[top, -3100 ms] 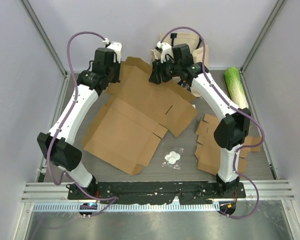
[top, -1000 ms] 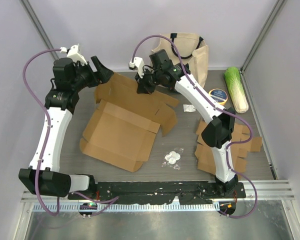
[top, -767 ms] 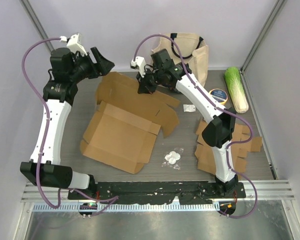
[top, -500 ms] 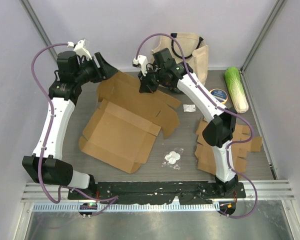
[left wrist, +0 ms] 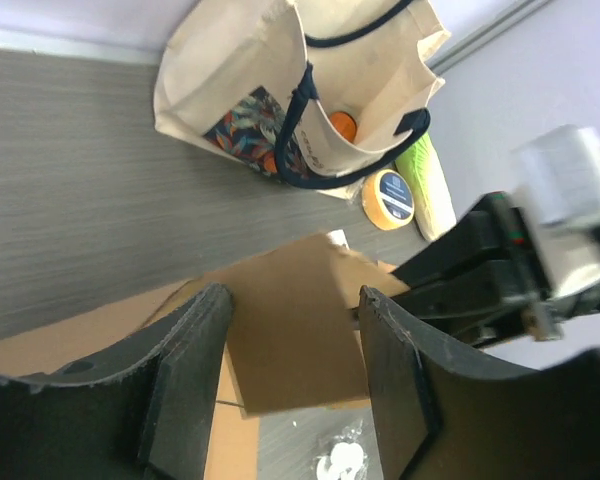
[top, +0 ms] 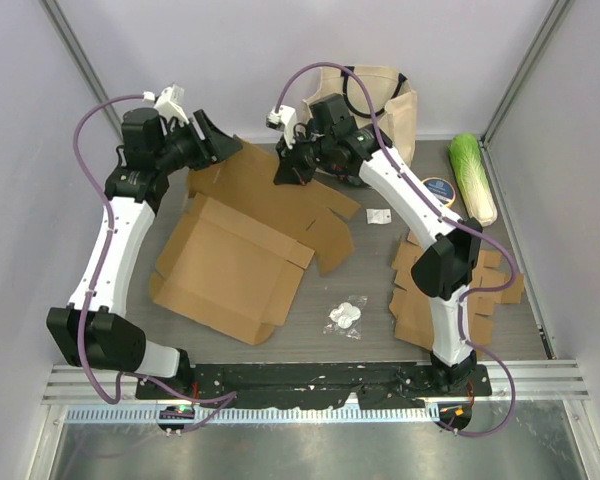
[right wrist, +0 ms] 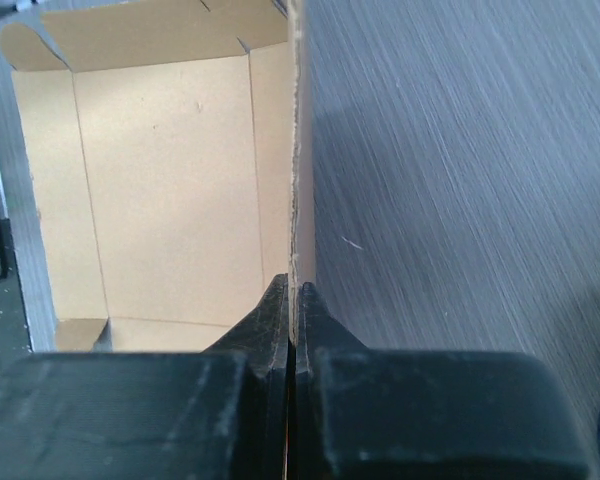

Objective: Fold the paper box

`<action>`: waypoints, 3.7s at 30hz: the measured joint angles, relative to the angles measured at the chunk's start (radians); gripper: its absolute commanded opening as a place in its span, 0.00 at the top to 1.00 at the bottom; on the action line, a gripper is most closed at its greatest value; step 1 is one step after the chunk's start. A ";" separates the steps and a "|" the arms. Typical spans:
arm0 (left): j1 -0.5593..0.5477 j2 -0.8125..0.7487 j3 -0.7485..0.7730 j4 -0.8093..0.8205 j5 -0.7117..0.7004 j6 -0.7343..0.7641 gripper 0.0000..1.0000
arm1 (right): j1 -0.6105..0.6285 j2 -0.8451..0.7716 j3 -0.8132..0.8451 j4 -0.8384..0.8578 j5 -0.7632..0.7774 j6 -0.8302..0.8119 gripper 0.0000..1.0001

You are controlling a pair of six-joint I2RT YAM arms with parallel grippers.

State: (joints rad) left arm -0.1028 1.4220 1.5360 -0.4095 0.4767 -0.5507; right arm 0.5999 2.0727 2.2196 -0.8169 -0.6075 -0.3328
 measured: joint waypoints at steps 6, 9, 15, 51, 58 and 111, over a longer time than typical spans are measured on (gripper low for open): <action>-0.019 -0.001 -0.122 0.159 0.038 -0.125 0.41 | 0.014 -0.064 -0.068 0.038 -0.008 0.074 0.99; -0.036 -0.001 -0.155 0.214 0.026 -0.170 0.37 | 0.016 -0.066 -0.072 0.040 -0.013 0.101 0.99; -0.064 -0.053 -0.194 0.219 -0.007 -0.197 0.28 | 0.016 -0.075 -0.097 0.081 -0.014 0.135 0.99; -0.069 -0.091 -0.333 -0.119 -0.818 0.035 1.00 | -0.005 -0.048 -0.018 -0.053 -0.074 0.013 0.99; -0.049 0.002 -0.302 -0.107 -0.858 0.023 1.00 | -0.005 -0.043 -0.013 -0.060 -0.098 0.002 0.99; -0.052 -0.274 -0.319 -0.240 -0.383 -1.038 0.34 | 0.203 0.001 -0.175 0.187 0.415 -0.253 0.99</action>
State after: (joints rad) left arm -0.1547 1.1477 1.2171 -0.6491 0.0937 -1.5887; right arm 0.8028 2.0735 2.0449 -0.6304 -0.1921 -0.5854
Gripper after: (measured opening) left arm 0.650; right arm 0.045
